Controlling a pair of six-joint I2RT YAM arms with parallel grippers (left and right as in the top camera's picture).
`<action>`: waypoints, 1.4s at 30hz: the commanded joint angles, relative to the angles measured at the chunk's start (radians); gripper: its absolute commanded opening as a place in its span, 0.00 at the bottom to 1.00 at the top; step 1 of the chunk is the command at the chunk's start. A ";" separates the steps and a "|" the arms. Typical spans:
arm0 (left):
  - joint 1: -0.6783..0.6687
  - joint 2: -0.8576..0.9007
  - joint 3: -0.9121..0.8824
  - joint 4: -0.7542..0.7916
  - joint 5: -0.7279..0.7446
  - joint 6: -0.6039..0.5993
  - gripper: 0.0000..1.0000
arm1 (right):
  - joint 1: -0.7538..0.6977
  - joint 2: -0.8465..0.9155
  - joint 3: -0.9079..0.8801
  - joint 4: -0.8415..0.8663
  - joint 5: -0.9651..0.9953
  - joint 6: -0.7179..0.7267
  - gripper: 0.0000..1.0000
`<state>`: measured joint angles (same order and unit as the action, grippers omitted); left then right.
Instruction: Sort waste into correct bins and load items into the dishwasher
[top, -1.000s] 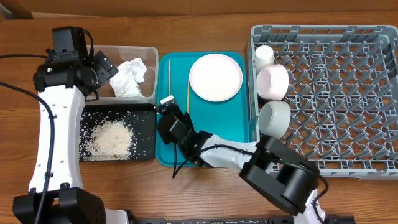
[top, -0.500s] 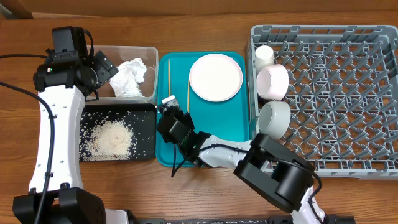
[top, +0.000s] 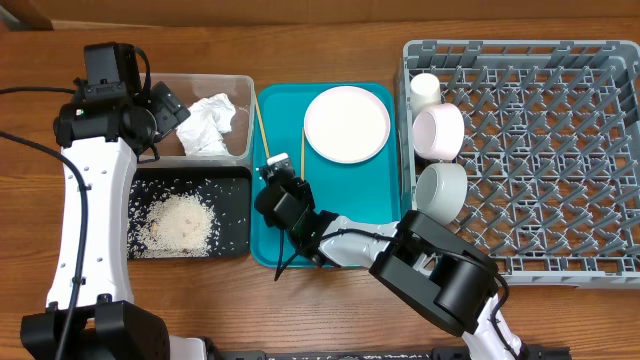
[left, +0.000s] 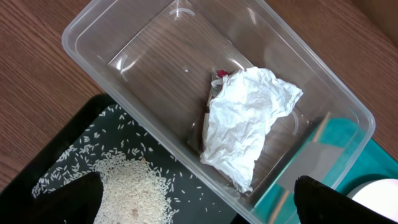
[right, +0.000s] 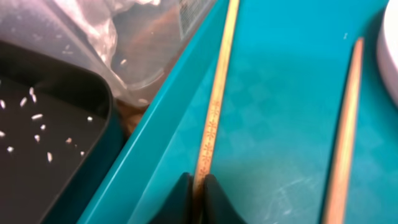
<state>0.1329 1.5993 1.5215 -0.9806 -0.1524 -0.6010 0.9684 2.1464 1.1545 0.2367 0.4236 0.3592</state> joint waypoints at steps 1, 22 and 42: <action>0.003 0.003 0.012 -0.002 0.004 -0.013 1.00 | -0.005 -0.033 0.019 -0.014 0.006 -0.016 0.04; 0.003 0.003 0.012 -0.002 0.004 -0.013 1.00 | -0.013 -0.347 0.018 -0.267 -0.029 0.014 0.33; 0.003 0.003 0.012 -0.002 0.004 -0.013 1.00 | -0.074 -0.031 0.018 0.071 -0.021 0.329 0.34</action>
<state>0.1329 1.5993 1.5215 -0.9806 -0.1528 -0.6010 0.8921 2.0850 1.1587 0.2790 0.3981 0.6518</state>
